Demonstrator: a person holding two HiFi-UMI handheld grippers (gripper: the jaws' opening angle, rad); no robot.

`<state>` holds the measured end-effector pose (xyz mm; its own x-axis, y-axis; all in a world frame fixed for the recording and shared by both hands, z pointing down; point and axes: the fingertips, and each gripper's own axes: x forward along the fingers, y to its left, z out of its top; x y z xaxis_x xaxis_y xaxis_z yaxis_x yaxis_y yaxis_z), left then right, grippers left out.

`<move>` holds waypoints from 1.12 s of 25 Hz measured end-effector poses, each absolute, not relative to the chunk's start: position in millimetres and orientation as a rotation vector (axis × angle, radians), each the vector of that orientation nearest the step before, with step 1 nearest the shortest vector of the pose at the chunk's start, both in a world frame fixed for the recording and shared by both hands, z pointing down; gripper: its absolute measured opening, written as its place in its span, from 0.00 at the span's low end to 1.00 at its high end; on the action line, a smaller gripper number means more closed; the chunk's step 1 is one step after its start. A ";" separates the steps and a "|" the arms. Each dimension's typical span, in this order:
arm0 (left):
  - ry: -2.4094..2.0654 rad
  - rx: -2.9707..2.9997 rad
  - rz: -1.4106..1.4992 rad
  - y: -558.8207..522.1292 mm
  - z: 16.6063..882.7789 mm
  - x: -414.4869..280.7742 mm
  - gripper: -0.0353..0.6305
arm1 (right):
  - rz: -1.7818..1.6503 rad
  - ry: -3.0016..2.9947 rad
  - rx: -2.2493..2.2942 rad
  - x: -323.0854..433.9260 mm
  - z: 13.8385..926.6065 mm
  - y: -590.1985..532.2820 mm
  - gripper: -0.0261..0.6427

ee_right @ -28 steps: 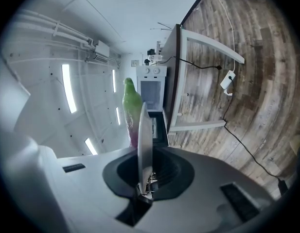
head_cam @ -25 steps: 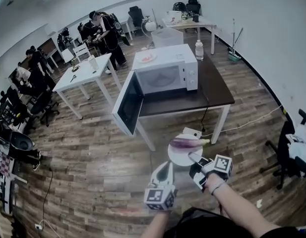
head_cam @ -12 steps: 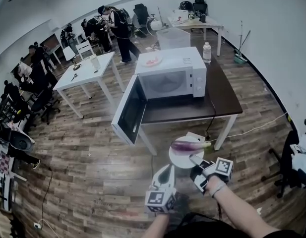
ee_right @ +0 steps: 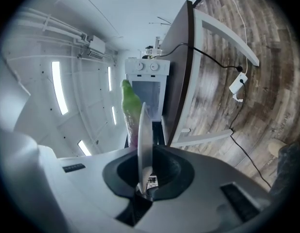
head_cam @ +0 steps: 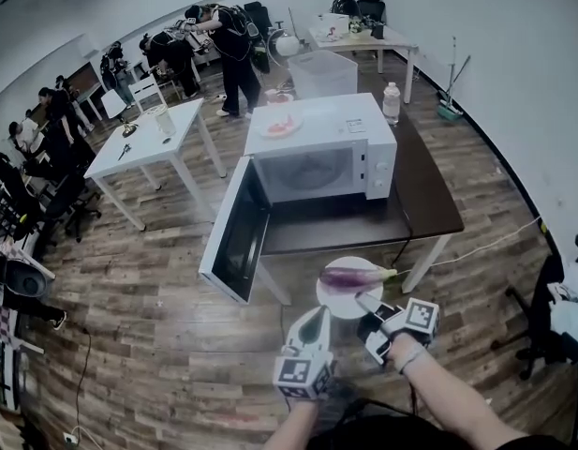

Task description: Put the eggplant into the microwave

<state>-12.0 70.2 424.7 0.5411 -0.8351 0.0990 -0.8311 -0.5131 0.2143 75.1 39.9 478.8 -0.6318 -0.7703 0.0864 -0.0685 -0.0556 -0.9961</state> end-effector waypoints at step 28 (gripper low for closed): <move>-1.306 2.570 -0.053 -103.1 450.7 -24.1 0.05 | -1.739 1.684 -0.828 38.2 501.8 -159.0 0.06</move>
